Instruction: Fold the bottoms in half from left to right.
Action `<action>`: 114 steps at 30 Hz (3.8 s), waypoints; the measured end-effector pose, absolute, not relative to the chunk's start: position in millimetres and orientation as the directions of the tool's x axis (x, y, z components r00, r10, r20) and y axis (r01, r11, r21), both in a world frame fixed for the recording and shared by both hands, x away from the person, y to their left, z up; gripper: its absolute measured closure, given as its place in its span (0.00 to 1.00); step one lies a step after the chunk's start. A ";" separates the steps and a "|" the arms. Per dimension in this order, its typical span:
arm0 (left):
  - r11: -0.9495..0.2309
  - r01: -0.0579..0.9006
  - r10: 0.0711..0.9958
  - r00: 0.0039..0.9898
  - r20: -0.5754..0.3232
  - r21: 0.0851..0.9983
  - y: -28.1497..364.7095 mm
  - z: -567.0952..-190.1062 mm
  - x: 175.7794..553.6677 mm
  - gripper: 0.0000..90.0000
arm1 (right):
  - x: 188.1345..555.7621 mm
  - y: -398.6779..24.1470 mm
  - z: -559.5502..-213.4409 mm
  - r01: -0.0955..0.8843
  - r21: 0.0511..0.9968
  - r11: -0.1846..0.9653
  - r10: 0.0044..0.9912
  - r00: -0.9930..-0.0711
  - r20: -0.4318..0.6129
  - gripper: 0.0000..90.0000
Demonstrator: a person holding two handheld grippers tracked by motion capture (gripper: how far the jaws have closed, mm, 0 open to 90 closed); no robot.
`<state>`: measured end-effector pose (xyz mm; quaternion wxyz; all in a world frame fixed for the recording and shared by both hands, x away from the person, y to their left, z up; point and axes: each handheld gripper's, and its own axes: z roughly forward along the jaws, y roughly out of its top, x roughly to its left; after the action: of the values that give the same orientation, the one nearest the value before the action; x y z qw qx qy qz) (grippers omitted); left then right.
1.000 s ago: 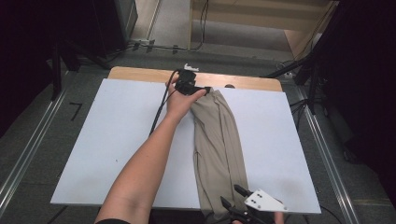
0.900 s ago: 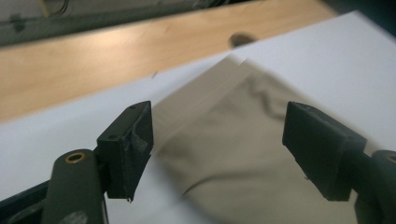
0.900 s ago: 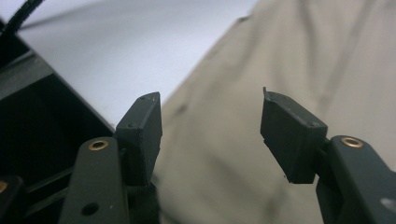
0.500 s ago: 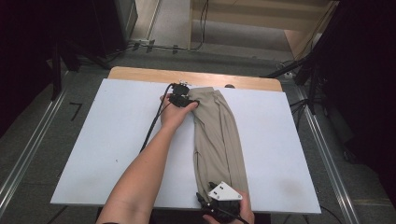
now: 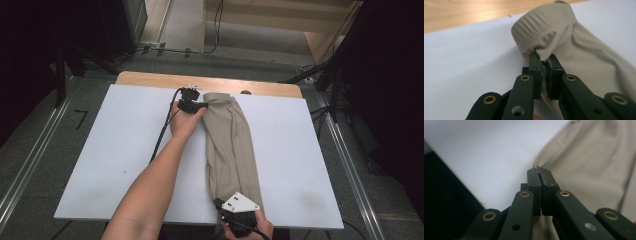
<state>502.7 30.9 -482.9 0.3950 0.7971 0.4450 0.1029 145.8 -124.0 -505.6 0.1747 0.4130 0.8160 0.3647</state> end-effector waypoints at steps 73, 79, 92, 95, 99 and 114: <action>-0.246 0.449 0.657 0.729 -0.192 0.859 268.1 -500.8 261.2 0.00 | 494.9 -117.4 -514.0 0.674 0.722 0.158 0.947 -0.311 0.083 0.79; -0.245 0.452 0.651 0.732 -0.200 0.858 268.2 -501.0 261.2 0.00 | 492.8 -121.8 -506.4 0.668 0.732 0.131 0.948 -0.302 0.106 0.98; -0.238 0.463 0.648 0.730 -0.215 0.854 269.0 -501.2 262.9 0.00 | 495.1 -159.3 -488.6 0.679 0.725 0.112 0.972 -0.226 0.062 0.98; -0.238 0.462 0.650 0.729 -0.214 0.854 268.3 -501.5 263.3 0.00 | 499.7 -164.9 -497.3 0.710 0.699 0.083 0.960 -0.244 0.135 0.90; -0.240 0.463 0.654 0.727 -0.211 0.853 267.9 -501.6 263.3 0.00 | 501.3 -161.6 -508.0 0.720 0.681 0.134 0.964 -0.253 0.078 0.56; -0.230 0.454 0.648 0.731 -0.213 0.861 261.3 -495.7 253.6 0.00 | 396.5 -176.1 -471.9 0.599 0.777 0.194 0.913 -0.399 0.080 0.47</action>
<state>253.6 261.3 -495.7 0.5096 0.7785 0.3539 0.0949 396.5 -176.1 -471.9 0.2063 0.5079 0.7444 0.3812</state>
